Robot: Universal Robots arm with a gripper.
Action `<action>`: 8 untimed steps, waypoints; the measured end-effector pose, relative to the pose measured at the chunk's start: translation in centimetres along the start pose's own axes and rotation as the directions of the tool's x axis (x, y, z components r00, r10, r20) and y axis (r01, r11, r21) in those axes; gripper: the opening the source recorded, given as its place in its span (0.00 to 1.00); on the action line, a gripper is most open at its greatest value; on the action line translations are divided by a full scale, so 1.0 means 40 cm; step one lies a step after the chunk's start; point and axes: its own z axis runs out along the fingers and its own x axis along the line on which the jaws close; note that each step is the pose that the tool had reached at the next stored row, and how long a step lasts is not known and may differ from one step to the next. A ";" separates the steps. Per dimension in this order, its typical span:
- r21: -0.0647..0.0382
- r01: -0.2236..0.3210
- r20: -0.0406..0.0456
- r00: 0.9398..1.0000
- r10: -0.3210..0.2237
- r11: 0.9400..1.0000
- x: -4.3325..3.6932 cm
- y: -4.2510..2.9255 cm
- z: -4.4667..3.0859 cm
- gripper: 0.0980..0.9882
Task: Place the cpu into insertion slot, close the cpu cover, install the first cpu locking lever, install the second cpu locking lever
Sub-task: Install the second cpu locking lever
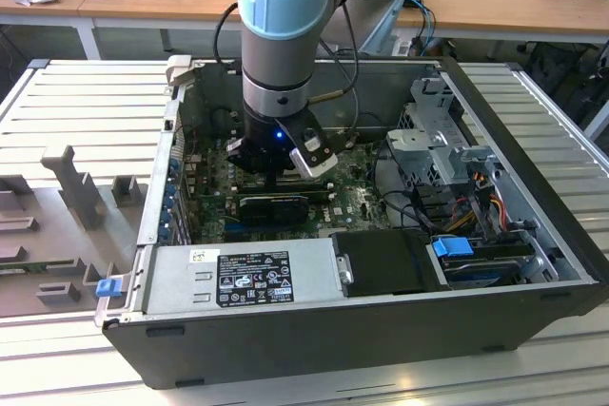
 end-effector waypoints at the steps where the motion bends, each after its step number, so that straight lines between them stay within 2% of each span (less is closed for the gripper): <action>1: -0.010 0.001 0.001 1.000 -0.001 1.000 0.006 -0.002 0.001 0.01; 2: -0.018 0.001 0.001 1.000 -0.001 1.000 0.010 -0.003 0.003 0.01; 3: -0.031 0.002 0.003 1.000 -0.002 1.000 0.016 -0.004 0.006 0.01; 4: -0.039 0.002 0.003 1.000 -0.002 0.999 0.019 -0.005 0.008 0.01; 6: -0.062 0.002 0.006 1.000 -0.002 0.998 0.020 -0.006 0.017 0.01; 8: -0.075 0.003 0.007 1.000 -0.002 0.997 0.020 -0.007 0.024 0.01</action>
